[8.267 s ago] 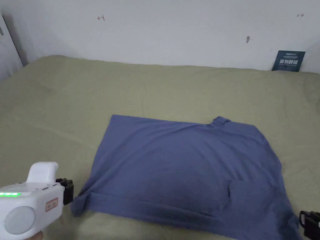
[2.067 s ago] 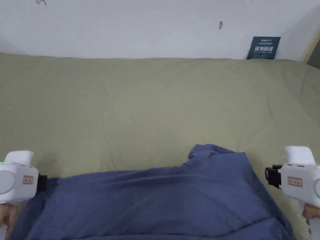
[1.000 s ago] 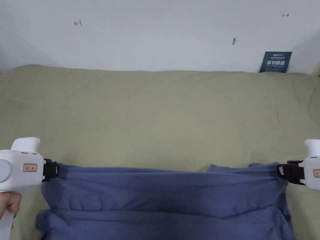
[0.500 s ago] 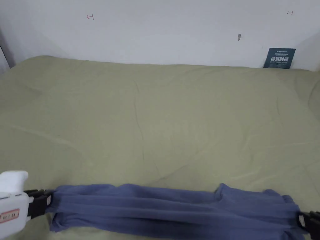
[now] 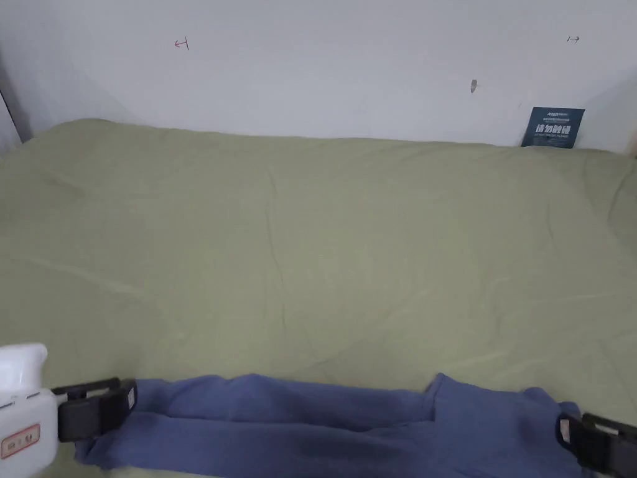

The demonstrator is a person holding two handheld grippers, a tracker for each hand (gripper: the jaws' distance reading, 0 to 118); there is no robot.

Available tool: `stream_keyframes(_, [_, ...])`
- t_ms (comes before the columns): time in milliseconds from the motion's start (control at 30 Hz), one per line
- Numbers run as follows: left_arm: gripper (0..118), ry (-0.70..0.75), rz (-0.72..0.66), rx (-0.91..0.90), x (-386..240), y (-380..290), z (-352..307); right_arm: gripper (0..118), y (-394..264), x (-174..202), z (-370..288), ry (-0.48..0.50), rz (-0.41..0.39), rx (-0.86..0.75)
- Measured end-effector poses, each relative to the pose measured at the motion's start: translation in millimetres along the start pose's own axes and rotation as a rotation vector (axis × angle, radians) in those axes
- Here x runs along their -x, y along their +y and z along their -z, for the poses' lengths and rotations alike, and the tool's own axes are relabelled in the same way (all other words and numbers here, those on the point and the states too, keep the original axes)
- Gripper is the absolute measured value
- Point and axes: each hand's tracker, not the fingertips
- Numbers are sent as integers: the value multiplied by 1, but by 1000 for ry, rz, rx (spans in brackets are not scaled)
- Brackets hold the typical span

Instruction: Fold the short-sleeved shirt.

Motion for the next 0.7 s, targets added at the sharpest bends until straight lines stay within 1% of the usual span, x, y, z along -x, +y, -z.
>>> stream_keyframes(33, [116, 6, 11, -58, -13, 13, -9, 111, 13, 14, -8, -6, -12, -44])
stream_keyframes(67, [113, -5, 30, -127, -27, 26, -18, 108, 21, 16, -7, -26, -40, -107])
stream_keyframes(100, [108, -1, 43, -183, -40, 37, -26, 104, 29, 24, -10, -27, -82, -178])
stream_keyframes(133, [100, 27, 64, -236, -53, 47, -31, 100, 39, 41, -18, -36, -126, -243])
stream_keyframes(167, [95, 38, 72, -274, -66, 55, -35, 99, 49, 58, -22, -62, -145, -278])
stream_keyframes(200, [90, 23, 71, -321, -78, 60, -39, 99, 54, 66, -21, -58, -163, -307])
stream_keyframes(233, [79, 11, 88, -388, -92, 62, -43, 91, 58, 78, -22, -44, -183, -362])
stream_keyframes(267, [65, 14, 100, -442, -105, 62, -46, 77, 59, 90, -25, -43, -184, -421])
stream_keyframes(300, [44, 33, 121, -473, -116, 61, -47, 52, 59, 102, -25, -60, -173, -460])
stream_keyframes(333, [7, 24, 136, -501, -126, 59, -47, 7, 60, 114, -25, -61, -181, -487])
stream_keyframes(367, [0, 10, 129, -523, -132, 57, -47, 2, 59, 123, -23, -57, -181, -497])
stream_keyframes(400, [0, 17, 113, -543, -132, 54, -42, 2, 55, 129, -21, -57, -153, -520])
stream_keyframes(433, [0, 7, 132, -540, -135, 53, -40, 2, 55, 134, -19, -48, -176, -515])
stream_keyframes(467, [0, 7, 135, -538, -136, 51, -39, 2, 54, 138, -18, -49, -183, -511])
stream_keyframes(600, [0, 45, 168, -568, -143, 46, -43, 2, 47, 146, -15, -85, -218, -539])
stream_keyframes(700, [0, 50, 181, -550, -138, 47, -40, 2, 47, 145, -15, -81, -209, -542])
